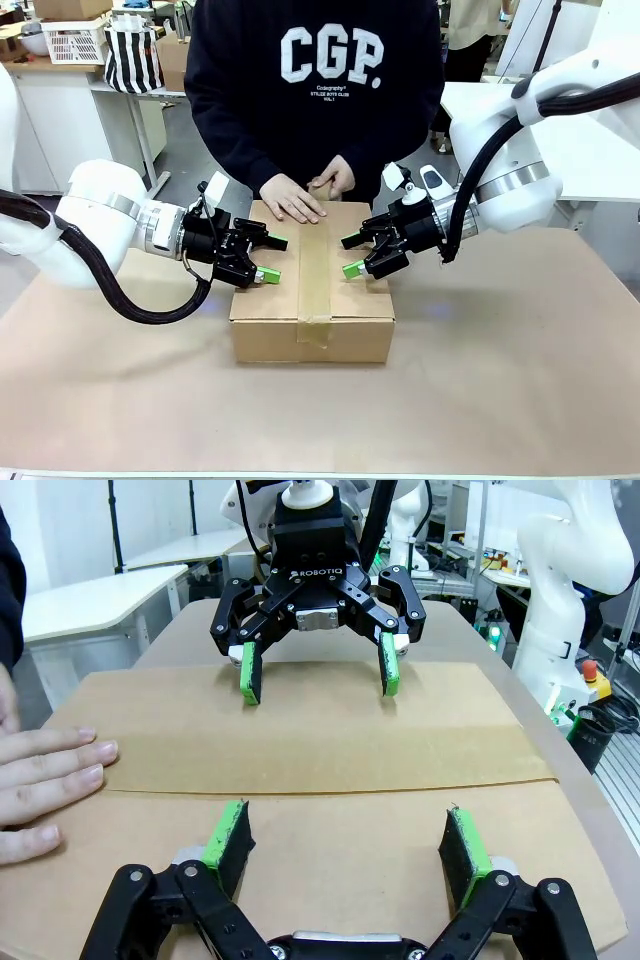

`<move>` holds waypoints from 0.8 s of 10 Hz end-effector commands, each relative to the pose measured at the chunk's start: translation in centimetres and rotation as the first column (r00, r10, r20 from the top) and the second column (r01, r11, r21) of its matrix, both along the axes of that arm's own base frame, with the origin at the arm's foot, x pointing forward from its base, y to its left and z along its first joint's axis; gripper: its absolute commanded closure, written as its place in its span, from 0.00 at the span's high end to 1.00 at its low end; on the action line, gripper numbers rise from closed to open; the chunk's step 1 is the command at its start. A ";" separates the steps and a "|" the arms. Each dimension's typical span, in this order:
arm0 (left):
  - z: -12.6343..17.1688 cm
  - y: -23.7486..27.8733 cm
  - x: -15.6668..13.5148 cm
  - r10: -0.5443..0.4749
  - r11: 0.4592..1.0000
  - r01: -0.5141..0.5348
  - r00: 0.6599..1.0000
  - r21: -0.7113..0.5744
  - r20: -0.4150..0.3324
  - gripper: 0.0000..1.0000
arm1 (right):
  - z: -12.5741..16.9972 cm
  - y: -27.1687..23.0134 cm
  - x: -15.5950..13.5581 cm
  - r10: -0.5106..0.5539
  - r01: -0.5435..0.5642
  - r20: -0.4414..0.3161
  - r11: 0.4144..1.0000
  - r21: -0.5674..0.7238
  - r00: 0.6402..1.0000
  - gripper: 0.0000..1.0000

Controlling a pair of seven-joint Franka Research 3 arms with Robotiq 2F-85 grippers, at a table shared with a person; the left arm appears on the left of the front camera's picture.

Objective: Pack the gift set into the box.
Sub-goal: Press and hold the closed box until the human finishes sealing it.

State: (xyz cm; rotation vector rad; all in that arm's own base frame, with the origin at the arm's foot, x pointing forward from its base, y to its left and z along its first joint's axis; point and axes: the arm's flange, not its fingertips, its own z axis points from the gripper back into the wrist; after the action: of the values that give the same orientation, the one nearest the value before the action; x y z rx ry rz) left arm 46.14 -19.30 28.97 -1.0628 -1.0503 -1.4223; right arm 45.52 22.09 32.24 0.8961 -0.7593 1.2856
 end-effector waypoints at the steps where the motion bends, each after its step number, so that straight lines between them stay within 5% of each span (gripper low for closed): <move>1: -0.1 0.0 0.0 0.005 1.000 -0.005 1.000 -0.002 0.019 1.00 | -0.2 -0.3 0.0 0.008 -0.008 -0.006 1.000 -0.006 1.000 1.00; 8: -0.1 0.0 0.0 0.005 1.000 -0.005 1.000 -0.002 0.019 1.00 | -0.2 -0.3 0.0 0.008 -0.008 -0.006 1.000 -0.006 1.000 1.00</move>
State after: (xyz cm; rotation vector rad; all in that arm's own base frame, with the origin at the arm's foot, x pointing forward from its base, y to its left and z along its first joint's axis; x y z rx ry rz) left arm 46.14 -19.30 28.97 -1.0628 -1.0503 -1.4223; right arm 45.51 22.08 32.21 0.8968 -0.7586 1.2854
